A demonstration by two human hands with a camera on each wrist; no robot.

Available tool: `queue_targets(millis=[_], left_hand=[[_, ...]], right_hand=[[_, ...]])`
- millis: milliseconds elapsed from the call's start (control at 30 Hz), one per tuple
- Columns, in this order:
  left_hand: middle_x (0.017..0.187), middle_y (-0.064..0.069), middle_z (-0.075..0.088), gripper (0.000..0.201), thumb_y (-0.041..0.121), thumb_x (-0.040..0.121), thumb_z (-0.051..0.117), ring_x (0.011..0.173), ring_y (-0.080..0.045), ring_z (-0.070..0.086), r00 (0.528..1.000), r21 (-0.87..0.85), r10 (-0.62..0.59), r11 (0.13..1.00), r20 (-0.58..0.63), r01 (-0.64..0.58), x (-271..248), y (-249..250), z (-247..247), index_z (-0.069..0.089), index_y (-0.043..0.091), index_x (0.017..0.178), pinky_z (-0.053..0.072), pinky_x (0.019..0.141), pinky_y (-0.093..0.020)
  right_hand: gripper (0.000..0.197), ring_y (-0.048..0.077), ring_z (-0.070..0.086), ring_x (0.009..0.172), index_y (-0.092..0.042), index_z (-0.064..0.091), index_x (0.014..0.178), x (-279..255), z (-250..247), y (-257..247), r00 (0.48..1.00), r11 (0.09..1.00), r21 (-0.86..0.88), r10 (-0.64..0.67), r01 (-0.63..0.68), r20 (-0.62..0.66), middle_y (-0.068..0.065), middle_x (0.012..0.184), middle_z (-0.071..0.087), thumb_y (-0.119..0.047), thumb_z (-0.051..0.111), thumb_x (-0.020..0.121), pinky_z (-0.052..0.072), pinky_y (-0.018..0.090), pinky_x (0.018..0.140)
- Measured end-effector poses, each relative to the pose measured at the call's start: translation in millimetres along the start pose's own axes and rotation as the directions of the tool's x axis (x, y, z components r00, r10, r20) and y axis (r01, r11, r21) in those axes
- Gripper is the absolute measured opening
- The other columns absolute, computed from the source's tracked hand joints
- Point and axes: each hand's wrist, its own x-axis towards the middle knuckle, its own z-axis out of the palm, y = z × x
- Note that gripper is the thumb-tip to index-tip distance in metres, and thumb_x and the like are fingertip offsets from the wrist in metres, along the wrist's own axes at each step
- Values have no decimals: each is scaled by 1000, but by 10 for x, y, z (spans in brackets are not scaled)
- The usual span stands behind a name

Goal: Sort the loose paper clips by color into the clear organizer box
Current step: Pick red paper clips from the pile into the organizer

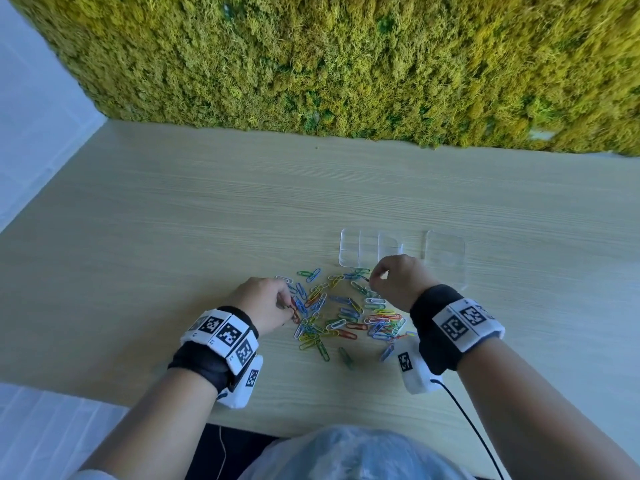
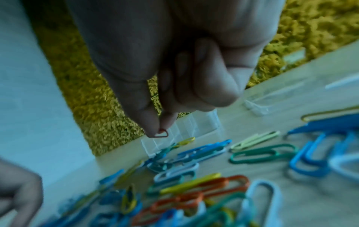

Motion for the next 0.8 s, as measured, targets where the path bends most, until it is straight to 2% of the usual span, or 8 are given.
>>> queue_targets(millis=[100, 167, 233, 333, 467, 600, 700, 800], left_hand=[[58, 18, 45, 17, 29, 78, 67, 63, -12, 48, 1000, -12, -1, 1000, 12, 1, -2, 12, 33, 54, 32, 69, 36, 60, -20], [59, 19, 46, 16, 29, 78, 68, 65, -13, 50, 1000, -17, 11, 1000, 19, -11, 9, 20, 48, 54, 32, 70, 37, 62, -20], [60, 20, 46, 13, 28, 78, 68, 66, -12, 51, 999, -8, 38, 999, 21, -38, 12, 34, 53, 56, 32, 76, 38, 62, -20], [59, 19, 44, 9, 25, 79, 67, 65, -11, 48, 996, 22, 83, 996, 23, -83, 5, 49, 56, 63, 33, 83, 41, 63, -21], [62, 20, 46, 3, 28, 80, 66, 66, -10, 51, 991, 76, 127, 989, 49, -130, 3, 39, 47, 67, 31, 78, 40, 61, -21], [61, 18, 48, 7, 23, 79, 62, 66, -10, 52, 990, 102, 127, 986, 56, -132, 8, 11, 47, 66, 27, 74, 40, 60, -21], [61, 17, 47, 8, 26, 79, 62, 66, -12, 51, 992, 110, 128, 985, 17, -129, -8, 15, 60, 59, 29, 72, 36, 58, -20], [63, 19, 45, 2, 29, 82, 62, 69, -10, 51, 990, 121, 142, 982, 13, -143, -18, 36, 59, 64, 29, 81, 36, 58, -19]], right_hand=[[15, 16, 42, 52, -14, 55, 74, -92, -47, -51, 994, 872, 480, 47, -91, 103, 0, 63, 49, -15, 49, 87, 31, 22, 47], [19, 16, 35, 47, -12, 46, 70, -165, -55, -73, 967, 517, 826, 11, -223, 254, 7, 62, 42, -7, 37, 86, 27, 22, 44], [11, 17, 36, 47, -13, 41, 71, -238, -58, -87, 936, 258, 918, -105, -301, 337, 8, 62, 41, -9, 33, 78, 27, 22, 41], [11, 17, 37, 49, -14, 41, 72, -268, -49, -116, 918, 126, 943, -224, -307, 328, 7, 60, 46, -12, 36, 63, 28, 20, 40], [10, 13, 34, 46, -17, 46, 72, -233, -2, -144, 936, 318, 914, -160, -251, 313, 2, 58, 42, -9, 48, 77, 22, 18, 42], [17, 10, 43, 52, -26, 60, 70, -243, 122, -193, 959, 920, 387, -169, 71, 227, -11, 56, 49, -17, 63, 84, 34, 21, 48], [12, 16, 61, 81, -24, 71, 85, -317, 251, -256, 961, 974, -93, -187, 209, 205, -6, 82, 65, -27, 60, 82, 49, 25, 69], [22, 23, 65, 91, -18, 71, 94, -352, 322, -282, 955, 945, -242, -156, 219, 253, 4, 99, 69, -27, 54, 85, 56, 32, 74]])
